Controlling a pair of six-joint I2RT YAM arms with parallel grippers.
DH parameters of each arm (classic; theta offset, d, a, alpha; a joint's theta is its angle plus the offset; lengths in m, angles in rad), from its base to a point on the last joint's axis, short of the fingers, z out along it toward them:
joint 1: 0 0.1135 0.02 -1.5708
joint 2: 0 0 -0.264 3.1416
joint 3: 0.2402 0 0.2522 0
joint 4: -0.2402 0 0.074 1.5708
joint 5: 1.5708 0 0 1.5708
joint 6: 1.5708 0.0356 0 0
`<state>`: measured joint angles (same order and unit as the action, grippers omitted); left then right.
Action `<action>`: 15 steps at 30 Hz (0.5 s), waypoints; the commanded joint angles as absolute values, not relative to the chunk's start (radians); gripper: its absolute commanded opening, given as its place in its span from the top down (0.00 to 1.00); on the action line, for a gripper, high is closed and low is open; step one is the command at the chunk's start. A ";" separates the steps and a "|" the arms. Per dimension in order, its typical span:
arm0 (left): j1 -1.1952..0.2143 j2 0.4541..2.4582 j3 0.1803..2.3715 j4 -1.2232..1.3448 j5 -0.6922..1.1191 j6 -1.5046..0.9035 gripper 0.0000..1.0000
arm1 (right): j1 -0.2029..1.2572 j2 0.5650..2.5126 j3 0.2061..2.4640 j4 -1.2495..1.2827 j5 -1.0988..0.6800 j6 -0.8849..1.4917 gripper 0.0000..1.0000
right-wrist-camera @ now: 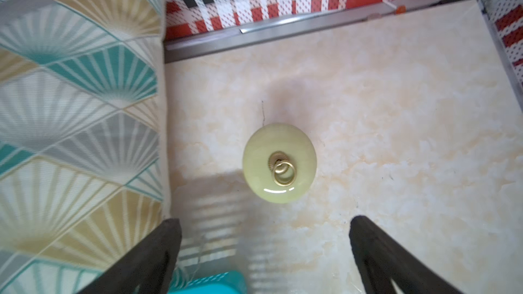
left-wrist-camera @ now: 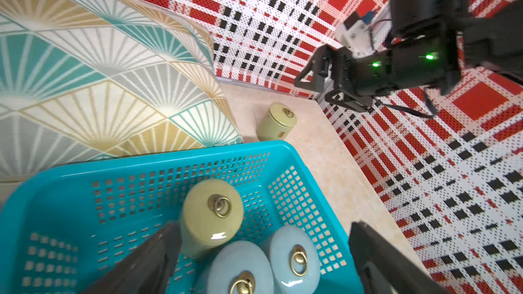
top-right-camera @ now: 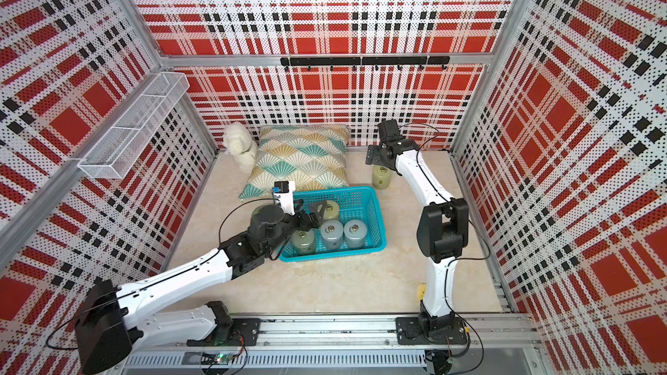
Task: Take the tea canister out of the basket
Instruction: Place the tea canister at the center of the board, then pick up the tea canister from the basket.
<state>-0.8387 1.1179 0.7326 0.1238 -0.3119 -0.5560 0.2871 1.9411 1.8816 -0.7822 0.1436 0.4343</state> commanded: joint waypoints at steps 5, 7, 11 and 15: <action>-0.828 0.969 0.660 0.006 -0.401 -0.603 0.01 | 0.465 1.810 1.743 -0.765 0.201 0.422 0.00; -0.827 0.936 0.637 -0.011 -0.404 -0.614 0.01 | 0.509 1.801 1.729 -0.776 0.229 0.420 0.00; -0.828 0.884 0.604 -0.047 -0.392 -0.636 0.01 | 0.612 1.802 1.705 -0.797 0.247 0.423 0.00; -0.828 0.850 0.573 -0.048 -0.372 -0.647 0.01 | 0.694 1.832 1.692 -0.816 0.221 0.444 0.00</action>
